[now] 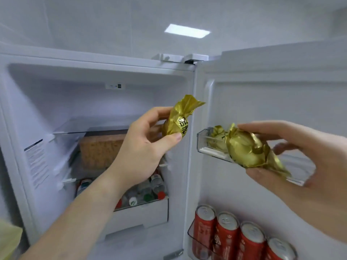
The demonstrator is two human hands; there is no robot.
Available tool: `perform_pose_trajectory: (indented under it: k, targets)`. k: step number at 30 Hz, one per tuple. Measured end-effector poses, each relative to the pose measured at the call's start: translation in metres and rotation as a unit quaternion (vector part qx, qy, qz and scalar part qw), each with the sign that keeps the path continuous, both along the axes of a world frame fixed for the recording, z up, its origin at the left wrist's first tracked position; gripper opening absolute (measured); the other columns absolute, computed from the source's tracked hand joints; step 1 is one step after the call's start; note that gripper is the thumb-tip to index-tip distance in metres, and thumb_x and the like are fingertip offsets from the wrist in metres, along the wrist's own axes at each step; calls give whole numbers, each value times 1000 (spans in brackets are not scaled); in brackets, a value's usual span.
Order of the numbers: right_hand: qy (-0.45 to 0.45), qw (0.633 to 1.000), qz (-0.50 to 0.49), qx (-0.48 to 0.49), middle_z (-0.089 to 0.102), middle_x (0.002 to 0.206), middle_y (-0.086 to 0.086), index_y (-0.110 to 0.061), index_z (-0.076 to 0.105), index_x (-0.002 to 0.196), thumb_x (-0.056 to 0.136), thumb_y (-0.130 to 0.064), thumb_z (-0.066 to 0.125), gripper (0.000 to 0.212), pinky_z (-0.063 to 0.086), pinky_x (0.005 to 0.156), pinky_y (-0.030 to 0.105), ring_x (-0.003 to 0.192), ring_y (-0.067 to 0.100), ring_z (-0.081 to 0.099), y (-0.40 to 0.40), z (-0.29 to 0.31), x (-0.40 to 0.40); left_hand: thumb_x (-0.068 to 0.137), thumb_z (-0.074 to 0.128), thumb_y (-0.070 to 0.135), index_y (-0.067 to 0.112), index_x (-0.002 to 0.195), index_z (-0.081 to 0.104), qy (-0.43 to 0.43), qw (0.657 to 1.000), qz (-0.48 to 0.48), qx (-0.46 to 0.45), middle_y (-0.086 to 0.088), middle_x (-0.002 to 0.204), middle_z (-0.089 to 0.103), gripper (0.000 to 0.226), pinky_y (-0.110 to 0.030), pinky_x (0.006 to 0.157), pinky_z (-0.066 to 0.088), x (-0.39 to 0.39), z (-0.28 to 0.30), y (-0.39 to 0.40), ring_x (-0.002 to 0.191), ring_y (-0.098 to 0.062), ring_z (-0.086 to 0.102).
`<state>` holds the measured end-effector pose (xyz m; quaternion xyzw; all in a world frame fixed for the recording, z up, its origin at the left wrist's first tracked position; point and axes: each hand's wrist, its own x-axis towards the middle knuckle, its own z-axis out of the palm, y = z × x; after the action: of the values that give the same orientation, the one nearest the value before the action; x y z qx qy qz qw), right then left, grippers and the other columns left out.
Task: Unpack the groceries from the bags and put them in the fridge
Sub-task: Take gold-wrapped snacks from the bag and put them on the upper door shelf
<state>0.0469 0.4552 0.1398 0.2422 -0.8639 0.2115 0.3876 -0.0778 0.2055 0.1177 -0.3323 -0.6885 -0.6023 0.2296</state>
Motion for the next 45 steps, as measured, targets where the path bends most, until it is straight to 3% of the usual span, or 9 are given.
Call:
perform_pose_trajectory:
  k: [3,5,11,17,21,28,33,40,45]
  targets:
    - [29,998,-56,0,69,119,-23,-58,58,128,76,-46,76,56,55,82,50,100,18,68,12,17,-11,88,70,15,34,115,65,38,999,-27,-17,6,115,73,33,-35,99,52,-11,17,5,110,-19,69]
    - [25,997,-72,-4,69,120,-22,-59,57,128,77,-55,71,54,54,83,56,104,19,68,17,30,-11,88,69,15,35,114,65,50,998,-40,-17,7,114,72,33,-35,100,51,-17,25,9,110,-18,68]
    - [-13,990,-133,-40,68,116,-29,-62,61,119,78,-48,75,46,59,81,51,95,14,69,34,55,-17,91,68,20,23,119,67,66,996,-51,-35,6,109,74,28,-38,102,54,-27,39,19,107,-15,68]
    - [-106,978,-163,-77,71,104,-26,-60,64,113,84,-39,70,36,52,70,26,73,0,67,47,48,-36,97,69,16,28,123,64,88,991,-72,-73,9,111,72,29,-33,98,56,-27,50,28,109,-14,67]
    - [-154,969,-179,-75,67,112,-26,-55,61,121,90,-36,68,37,52,68,27,68,2,67,54,35,-49,96,70,14,25,125,62,112,985,-90,-99,10,113,71,32,-22,96,54,-27,57,41,107,-10,68]
    - [-236,955,-168,-69,66,117,-28,-54,54,126,96,-30,68,41,56,89,30,89,-8,67,68,27,-59,97,69,19,27,127,58,68,979,-119,-149,10,113,69,32,-33,96,58,-41,55,74,105,-9,69]
    - [-278,943,-120,-136,75,112,-20,-44,57,123,98,-17,67,38,56,99,41,98,11,73,73,24,-63,99,66,24,26,125,56,26,976,-143,-164,7,116,67,28,-38,92,60,-50,58,95,104,-13,69]
    - [-285,939,-123,-150,72,118,-15,-37,63,109,96,-20,68,22,57,99,44,97,14,74,78,22,-70,100,65,23,30,125,55,5,976,-149,-158,7,113,67,28,-38,92,60,-63,40,102,104,-13,68]
    - [-268,947,-161,-79,72,102,-16,-42,65,94,98,-18,64,25,59,89,47,87,25,72,78,25,-68,99,66,22,31,116,58,-9,981,-153,-123,9,111,69,21,-41,96,58,-71,35,103,104,-10,68]
